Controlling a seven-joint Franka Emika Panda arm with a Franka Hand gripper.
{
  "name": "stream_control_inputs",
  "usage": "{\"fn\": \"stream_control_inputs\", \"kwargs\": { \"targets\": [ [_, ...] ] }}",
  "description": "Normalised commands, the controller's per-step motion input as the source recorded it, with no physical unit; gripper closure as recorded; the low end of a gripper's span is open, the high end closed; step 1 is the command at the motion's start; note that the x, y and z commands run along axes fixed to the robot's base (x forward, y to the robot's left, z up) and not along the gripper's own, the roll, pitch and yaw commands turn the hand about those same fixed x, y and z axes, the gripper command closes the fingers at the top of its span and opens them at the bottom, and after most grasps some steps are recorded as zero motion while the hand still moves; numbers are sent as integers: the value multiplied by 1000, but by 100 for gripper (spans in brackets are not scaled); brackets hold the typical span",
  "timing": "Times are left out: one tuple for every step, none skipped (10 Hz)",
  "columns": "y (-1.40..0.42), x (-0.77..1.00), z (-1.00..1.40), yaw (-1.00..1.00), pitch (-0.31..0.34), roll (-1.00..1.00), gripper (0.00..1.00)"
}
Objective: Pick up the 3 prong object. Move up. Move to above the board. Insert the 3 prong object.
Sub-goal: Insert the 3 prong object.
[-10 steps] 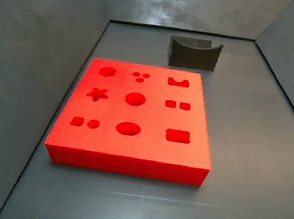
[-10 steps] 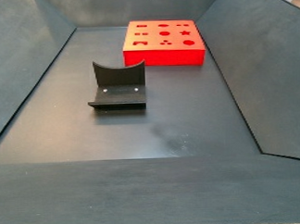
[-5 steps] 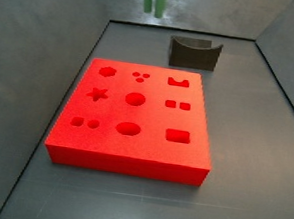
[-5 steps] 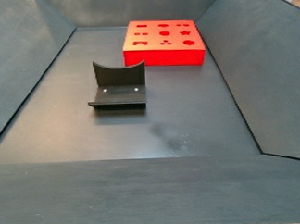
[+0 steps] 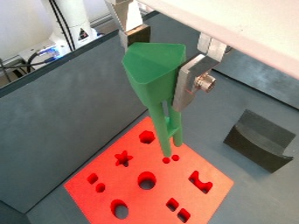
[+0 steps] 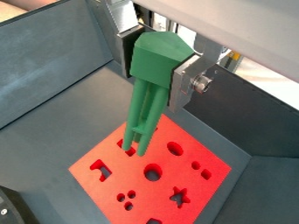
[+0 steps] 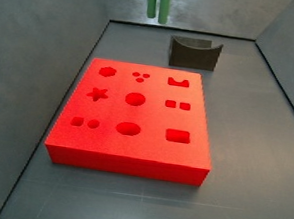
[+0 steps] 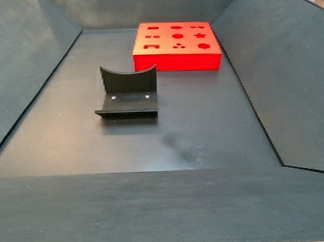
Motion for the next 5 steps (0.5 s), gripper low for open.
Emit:
{"fn": "stream_control_inputs", "kwargs": {
  "targets": [
    [0, -31, -9, 0, 0, 0, 100],
    [0, -57, -9, 0, -4, 0, 100],
    [0, -40, -6, 0, 0, 0, 100],
    [0, -20, 0, 0, 0, 0, 100],
    [0, -23, 0, 0, -6, 0, 100]
  ]
}}
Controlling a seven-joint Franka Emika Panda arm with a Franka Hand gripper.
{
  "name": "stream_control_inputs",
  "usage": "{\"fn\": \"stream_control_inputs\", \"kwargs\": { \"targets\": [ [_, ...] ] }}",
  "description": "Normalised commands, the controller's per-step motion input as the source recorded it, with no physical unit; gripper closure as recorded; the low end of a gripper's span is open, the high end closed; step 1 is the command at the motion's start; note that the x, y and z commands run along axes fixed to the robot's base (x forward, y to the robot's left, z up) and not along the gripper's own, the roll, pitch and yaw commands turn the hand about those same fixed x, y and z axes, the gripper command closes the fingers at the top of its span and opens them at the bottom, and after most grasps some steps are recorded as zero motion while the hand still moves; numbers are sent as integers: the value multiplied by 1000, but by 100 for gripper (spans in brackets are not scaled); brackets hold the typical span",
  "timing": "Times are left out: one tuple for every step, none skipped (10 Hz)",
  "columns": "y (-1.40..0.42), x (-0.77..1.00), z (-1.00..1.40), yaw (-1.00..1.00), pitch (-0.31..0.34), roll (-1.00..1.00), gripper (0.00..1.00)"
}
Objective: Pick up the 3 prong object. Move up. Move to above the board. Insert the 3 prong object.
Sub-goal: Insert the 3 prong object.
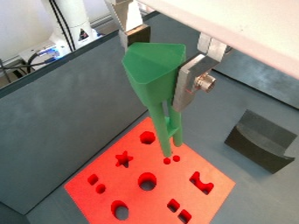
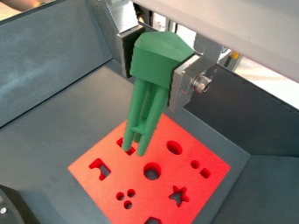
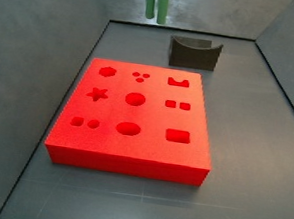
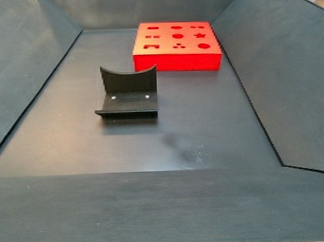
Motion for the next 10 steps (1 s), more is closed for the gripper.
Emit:
{"fn": "stream_control_inputs", "kwargs": {
  "targets": [
    [0, 0, 0, 0, 0, -7, 100],
    [9, 0, 0, 0, 0, -36, 100],
    [89, 0, 14, 0, 0, -104, 100],
    [277, 0, 146, 11, -11, -280, 100],
    [369, 26, 151, 80, 0, -330, 100],
    [431, 89, 103, 143, 0, -349, 100],
    [440, 163, 106, 163, 0, -371, 100],
    [354, 126, 74, 146, 0, -311, 100],
    [94, 46, 14, 83, 0, -111, 100],
    [0, 6, -23, 0, 0, 0, 100]
  ]
}}
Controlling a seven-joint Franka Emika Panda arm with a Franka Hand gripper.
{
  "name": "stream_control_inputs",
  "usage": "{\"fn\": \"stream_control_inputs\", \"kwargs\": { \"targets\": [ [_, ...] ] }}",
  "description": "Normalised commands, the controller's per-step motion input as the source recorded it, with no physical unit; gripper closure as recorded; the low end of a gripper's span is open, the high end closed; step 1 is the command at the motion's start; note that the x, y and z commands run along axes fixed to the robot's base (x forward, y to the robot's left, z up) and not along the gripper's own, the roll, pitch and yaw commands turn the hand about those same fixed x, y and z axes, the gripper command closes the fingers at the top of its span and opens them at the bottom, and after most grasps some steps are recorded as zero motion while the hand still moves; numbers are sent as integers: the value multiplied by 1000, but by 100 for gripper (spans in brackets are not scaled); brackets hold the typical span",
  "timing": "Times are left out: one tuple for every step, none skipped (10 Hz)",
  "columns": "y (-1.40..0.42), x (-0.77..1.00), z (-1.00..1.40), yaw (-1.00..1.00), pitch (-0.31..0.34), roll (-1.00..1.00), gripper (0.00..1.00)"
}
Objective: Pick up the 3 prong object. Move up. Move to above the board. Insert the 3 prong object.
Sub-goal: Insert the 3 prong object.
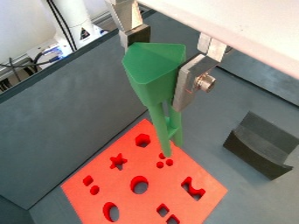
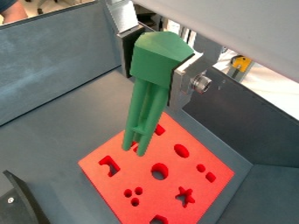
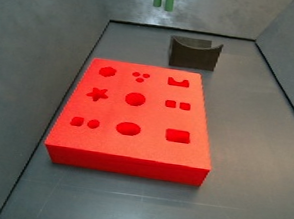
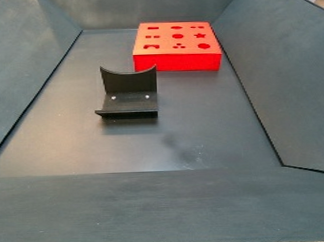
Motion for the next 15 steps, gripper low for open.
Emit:
{"fn": "stream_control_inputs", "kwargs": {
  "targets": [
    [0, 34, -63, 0, 0, 0, 100],
    [40, 149, -97, 0, 23, -1, 100],
    [26, 197, -66, 0, 34, -23, 100],
    [29, 174, -40, 0, 33, -17, 100],
    [89, 254, -69, 0, 64, -19, 100],
    [134, 251, -129, 3, 57, -16, 100],
    [154, 257, -229, 34, 33, -14, 100],
    [143, 323, -349, 131, 34, 0, 100],
    [97, 283, -377, 117, 1, -9, 100],
    [40, 229, -363, 94, 0, 0, 100],
    [0, 31, -294, 0, 0, 0, 100],
    [0, 0, -283, 0, -21, 0, 100],
    [0, -11, -257, 0, -21, 0, 100],
    [0, 0, -246, 0, -11, 0, 100],
    [0, 0, -246, 0, -13, 0, 100]
  ]
}}
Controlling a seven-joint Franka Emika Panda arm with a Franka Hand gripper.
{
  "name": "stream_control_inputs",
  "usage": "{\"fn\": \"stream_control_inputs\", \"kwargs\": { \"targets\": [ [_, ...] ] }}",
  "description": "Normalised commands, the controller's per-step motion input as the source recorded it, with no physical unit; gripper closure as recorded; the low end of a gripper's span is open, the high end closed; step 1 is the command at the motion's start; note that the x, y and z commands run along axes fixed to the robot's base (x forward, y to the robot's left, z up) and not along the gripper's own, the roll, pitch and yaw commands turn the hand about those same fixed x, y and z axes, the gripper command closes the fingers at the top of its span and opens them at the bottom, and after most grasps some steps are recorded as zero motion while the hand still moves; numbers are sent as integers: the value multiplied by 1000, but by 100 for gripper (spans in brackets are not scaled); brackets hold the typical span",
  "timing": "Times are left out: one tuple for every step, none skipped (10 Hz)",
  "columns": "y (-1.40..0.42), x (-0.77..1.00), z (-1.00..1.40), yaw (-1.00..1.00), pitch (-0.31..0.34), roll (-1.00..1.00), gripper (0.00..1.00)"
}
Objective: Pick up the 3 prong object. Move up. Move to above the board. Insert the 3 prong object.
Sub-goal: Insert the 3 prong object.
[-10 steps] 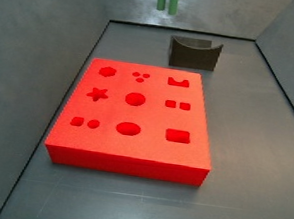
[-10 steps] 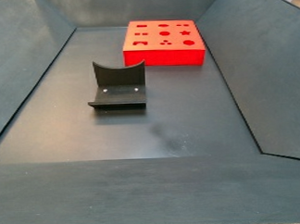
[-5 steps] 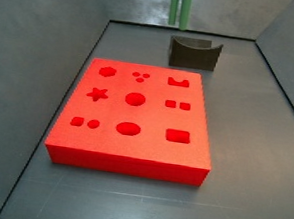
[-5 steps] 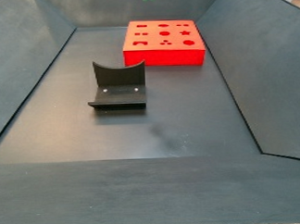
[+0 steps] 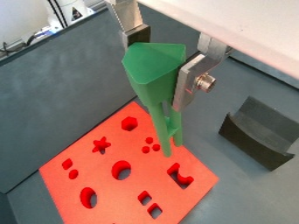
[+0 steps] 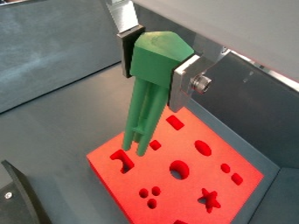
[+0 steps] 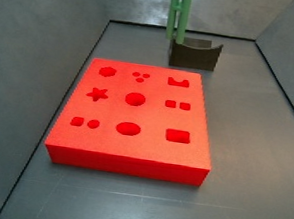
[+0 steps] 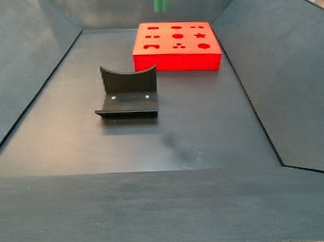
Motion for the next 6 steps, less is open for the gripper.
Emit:
{"fn": "stream_control_inputs", "kwargs": {
  "targets": [
    [0, 0, -260, 0, -24, -3, 100],
    [0, 0, -389, -157, -44, -74, 100],
    [26, 0, -466, -303, 0, -134, 100],
    [143, 0, -471, -440, 46, -234, 100],
    [126, 0, -491, -417, 60, -181, 100],
    [157, 0, -457, -397, 71, -251, 100]
  ]
}}
